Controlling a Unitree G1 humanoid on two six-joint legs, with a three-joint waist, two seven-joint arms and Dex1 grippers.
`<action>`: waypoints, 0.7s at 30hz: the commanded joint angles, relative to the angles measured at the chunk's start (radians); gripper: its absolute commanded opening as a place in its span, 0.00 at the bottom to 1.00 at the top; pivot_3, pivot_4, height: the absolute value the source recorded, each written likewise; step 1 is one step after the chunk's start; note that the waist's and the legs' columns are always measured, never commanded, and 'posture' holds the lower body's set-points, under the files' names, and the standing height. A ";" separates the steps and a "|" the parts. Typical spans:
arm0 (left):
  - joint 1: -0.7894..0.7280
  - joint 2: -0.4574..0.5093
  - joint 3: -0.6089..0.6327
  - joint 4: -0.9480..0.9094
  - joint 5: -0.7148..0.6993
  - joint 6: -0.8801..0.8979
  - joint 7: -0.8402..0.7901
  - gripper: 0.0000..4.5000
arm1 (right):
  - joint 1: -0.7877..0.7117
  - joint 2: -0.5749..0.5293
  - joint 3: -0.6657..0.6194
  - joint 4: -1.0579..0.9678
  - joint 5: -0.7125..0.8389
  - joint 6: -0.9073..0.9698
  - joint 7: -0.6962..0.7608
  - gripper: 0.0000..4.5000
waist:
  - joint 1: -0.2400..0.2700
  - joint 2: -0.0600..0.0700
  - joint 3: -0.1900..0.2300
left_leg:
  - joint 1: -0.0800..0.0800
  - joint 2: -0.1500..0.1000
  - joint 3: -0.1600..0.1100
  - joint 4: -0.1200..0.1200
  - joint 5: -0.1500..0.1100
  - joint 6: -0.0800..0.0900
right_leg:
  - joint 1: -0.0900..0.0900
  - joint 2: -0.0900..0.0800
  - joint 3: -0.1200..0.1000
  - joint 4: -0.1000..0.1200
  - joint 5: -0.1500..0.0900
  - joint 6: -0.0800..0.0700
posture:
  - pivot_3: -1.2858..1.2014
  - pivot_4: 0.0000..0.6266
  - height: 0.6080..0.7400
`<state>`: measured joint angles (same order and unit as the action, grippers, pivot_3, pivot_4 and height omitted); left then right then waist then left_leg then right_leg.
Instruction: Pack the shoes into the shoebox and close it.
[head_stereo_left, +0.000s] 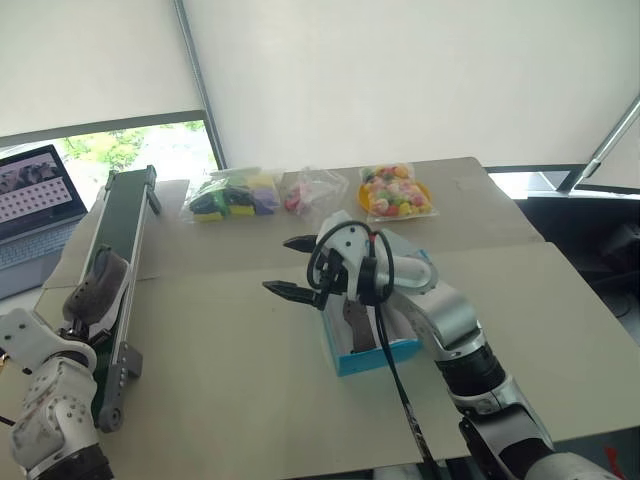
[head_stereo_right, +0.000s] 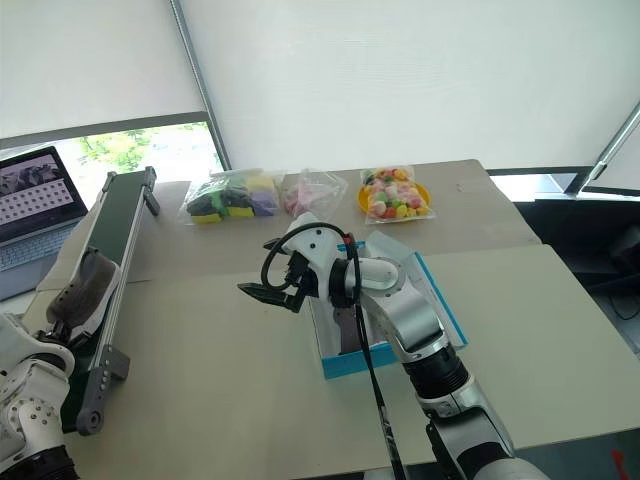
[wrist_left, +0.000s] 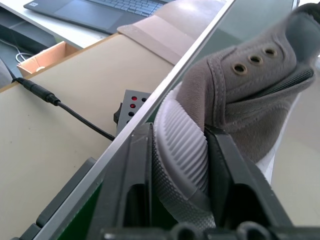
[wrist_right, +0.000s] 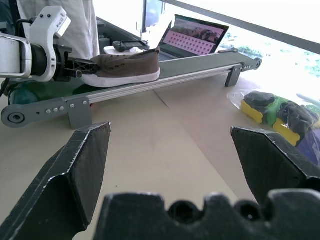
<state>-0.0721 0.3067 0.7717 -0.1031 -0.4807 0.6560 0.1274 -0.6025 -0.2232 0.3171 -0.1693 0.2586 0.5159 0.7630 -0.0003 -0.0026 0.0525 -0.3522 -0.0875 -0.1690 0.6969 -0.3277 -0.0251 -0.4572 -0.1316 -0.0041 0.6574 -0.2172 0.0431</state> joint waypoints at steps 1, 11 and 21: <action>-0.014 -0.010 -0.024 -0.027 -0.030 0.007 -0.011 0.14 | -0.026 0.008 -0.030 -0.035 0.026 0.006 -0.004 1.00 | 0.003 0.000 0.000 | 0.000 0.000 0.000 0.000 0.000 0.000 | 0.000 0.000 0.000 0.000 0.000 0.000 | 0.52 0.24 0.29; -0.093 -0.170 0.059 -0.153 -0.405 -0.073 -0.070 0.14 | -0.082 0.137 -0.204 0.059 0.152 0.256 -0.176 1.00 | -0.009 -0.004 0.000 | -0.002 0.000 -0.001 0.001 0.000 0.000 | -0.001 -0.001 -0.001 0.000 0.000 0.000 | 0.52 0.24 0.29; -0.073 -0.249 -0.229 -0.308 -0.793 0.123 -0.068 0.14 | -0.214 0.418 -0.624 0.181 0.531 0.787 -0.545 1.00 | -0.016 -0.003 0.001 | -0.002 -0.003 -0.011 0.002 -0.003 0.005 | -0.003 -0.001 0.009 0.008 0.000 -0.001 | 0.52 0.24 0.29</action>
<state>-0.1174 0.0639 0.6164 -0.3437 -1.2149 0.7612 0.0620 -0.7480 0.0916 -0.2700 0.0299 0.7290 1.2765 0.2554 -0.0159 -0.0055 0.0531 -0.3542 -0.0915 -0.1799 0.6985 -0.3305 -0.0204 -0.4597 -0.1322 0.0054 0.6656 -0.2167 0.0422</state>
